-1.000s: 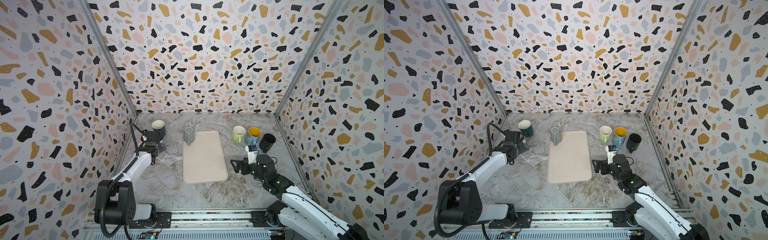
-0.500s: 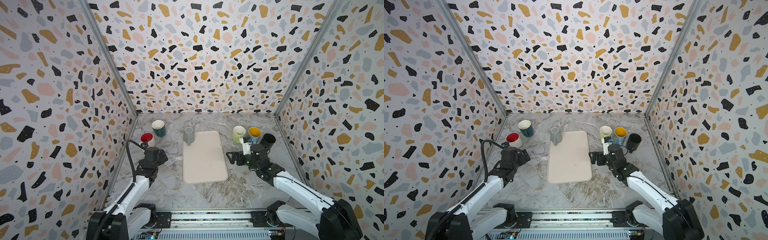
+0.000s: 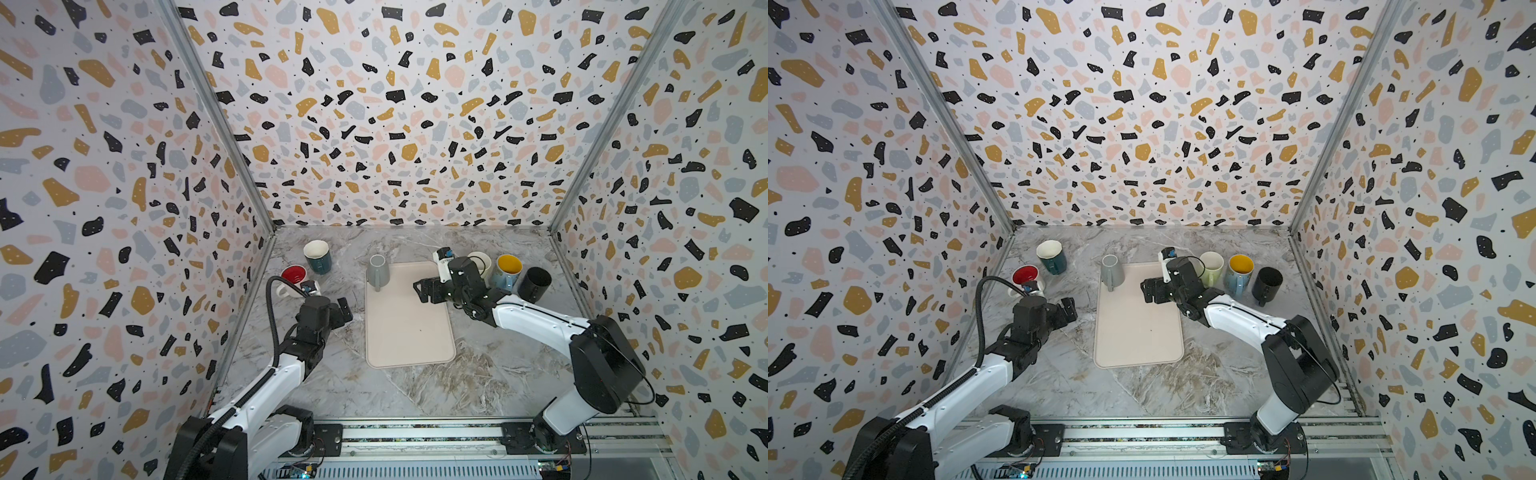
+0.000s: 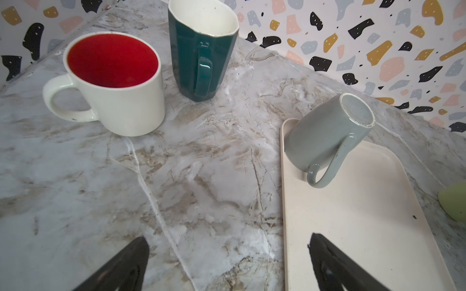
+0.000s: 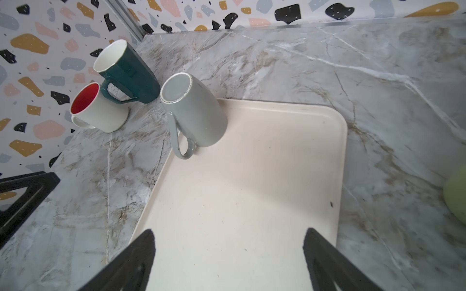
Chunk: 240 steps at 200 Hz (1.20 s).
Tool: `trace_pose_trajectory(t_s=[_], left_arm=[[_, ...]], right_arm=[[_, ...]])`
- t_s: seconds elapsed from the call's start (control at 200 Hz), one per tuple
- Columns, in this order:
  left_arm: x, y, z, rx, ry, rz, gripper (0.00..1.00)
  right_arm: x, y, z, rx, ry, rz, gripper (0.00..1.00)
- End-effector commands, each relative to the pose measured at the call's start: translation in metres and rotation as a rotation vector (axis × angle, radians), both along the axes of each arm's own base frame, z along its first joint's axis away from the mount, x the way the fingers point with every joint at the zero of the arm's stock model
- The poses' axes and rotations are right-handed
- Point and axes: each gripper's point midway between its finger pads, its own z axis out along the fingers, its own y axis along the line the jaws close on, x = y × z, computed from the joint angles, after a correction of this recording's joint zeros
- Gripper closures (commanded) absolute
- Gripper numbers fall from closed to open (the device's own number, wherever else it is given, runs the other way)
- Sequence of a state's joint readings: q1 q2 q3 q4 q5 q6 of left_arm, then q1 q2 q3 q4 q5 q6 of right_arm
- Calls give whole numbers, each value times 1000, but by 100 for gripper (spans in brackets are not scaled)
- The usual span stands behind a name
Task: Turn the mug right side up
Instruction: Rotate the mug on the tray.
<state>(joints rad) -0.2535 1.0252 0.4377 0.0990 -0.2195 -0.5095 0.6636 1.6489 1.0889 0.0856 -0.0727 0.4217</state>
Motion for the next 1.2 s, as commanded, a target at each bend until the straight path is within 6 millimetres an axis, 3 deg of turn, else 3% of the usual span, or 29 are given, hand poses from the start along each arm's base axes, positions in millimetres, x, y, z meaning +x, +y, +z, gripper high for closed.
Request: trace_pose_trajectory(t_s=[0.0,0.401,0.751,1.197], left_arm=[[1,0,7,-3,-48,6,0],[-1,-6,1,-21,-53,-3,0],[-3,-8,-3,-33,-47,-8,0],[-4,-19,-2,-51,-40,-48,0]], right_arm=[[11,17,8,-24,-3,18,13],[28,82,-11,-123,5,104,27],[40,125,-24,-155,-16,154,33],[61,134,-60,-287,-49,93,41]])
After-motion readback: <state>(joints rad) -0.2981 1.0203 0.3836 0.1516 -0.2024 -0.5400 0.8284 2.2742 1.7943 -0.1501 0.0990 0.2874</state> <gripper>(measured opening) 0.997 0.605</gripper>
